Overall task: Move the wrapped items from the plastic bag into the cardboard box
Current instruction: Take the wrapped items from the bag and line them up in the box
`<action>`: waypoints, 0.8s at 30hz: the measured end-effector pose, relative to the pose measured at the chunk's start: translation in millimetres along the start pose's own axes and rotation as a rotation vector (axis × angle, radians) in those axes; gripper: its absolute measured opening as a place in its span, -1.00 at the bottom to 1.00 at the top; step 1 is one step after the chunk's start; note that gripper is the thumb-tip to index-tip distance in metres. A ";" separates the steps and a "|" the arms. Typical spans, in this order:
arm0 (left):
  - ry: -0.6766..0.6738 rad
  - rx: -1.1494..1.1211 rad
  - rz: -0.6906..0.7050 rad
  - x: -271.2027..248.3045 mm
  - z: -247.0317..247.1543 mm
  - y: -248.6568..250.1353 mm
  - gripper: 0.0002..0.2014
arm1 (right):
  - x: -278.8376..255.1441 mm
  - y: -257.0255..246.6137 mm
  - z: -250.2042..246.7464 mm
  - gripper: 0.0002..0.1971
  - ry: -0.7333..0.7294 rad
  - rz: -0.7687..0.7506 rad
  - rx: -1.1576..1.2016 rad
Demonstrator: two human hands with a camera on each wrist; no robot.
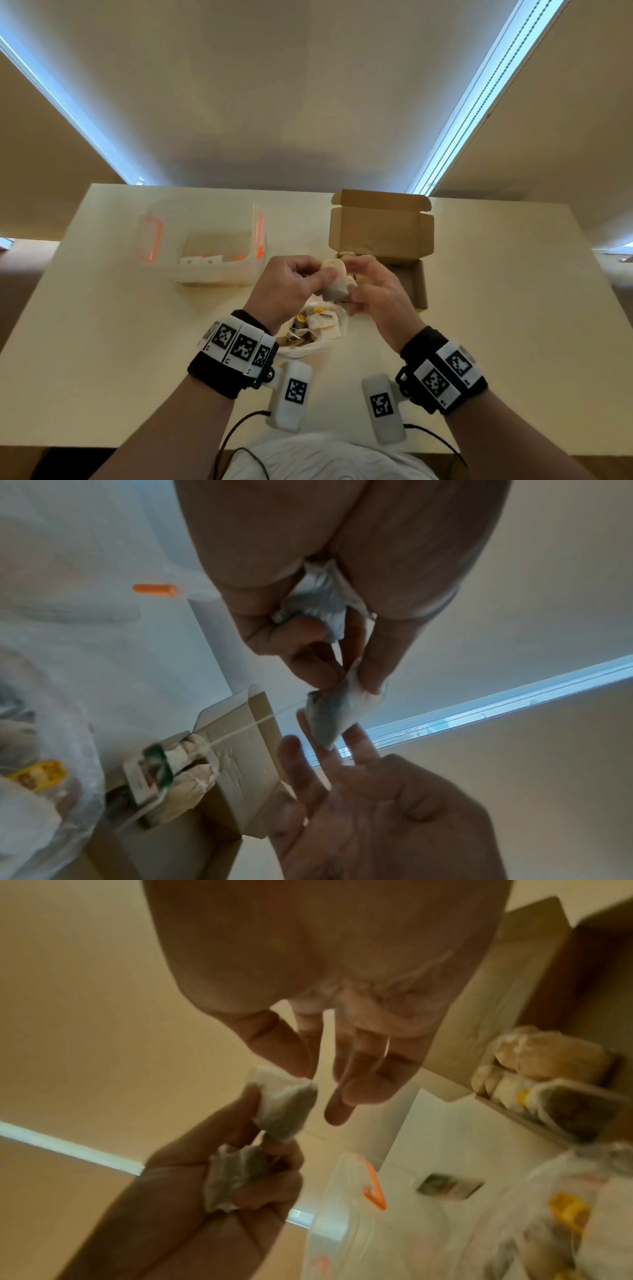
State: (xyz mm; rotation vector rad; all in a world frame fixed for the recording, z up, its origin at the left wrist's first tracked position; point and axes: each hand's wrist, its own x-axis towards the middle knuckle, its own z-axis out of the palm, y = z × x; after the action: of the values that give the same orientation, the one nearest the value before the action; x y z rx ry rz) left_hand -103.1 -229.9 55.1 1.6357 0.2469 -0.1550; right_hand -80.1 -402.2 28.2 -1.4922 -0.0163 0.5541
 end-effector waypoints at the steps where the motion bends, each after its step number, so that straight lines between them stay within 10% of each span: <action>1: -0.009 -0.004 -0.005 -0.2 -1.3 3.8 -0.89 | 2.0 -2.3 -1.7 -0.51 -0.059 0.001 -0.064; 6: 0.007 -0.032 -0.011 5.7 -11.0 19.1 -0.89 | 10.1 -13.2 1.4 -0.68 -0.289 -0.048 -0.398; 24: 0.229 0.220 0.163 7.6 -10.4 11.8 -0.92 | -31.1 -58.3 -5.0 -0.87 -0.171 -0.346 -0.771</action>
State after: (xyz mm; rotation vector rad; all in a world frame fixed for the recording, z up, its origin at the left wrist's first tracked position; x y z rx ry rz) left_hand -93.3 -219.9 65.4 1.8860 0.2770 0.1343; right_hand -85.9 -416.8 92.5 -2.1190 -0.6749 0.4032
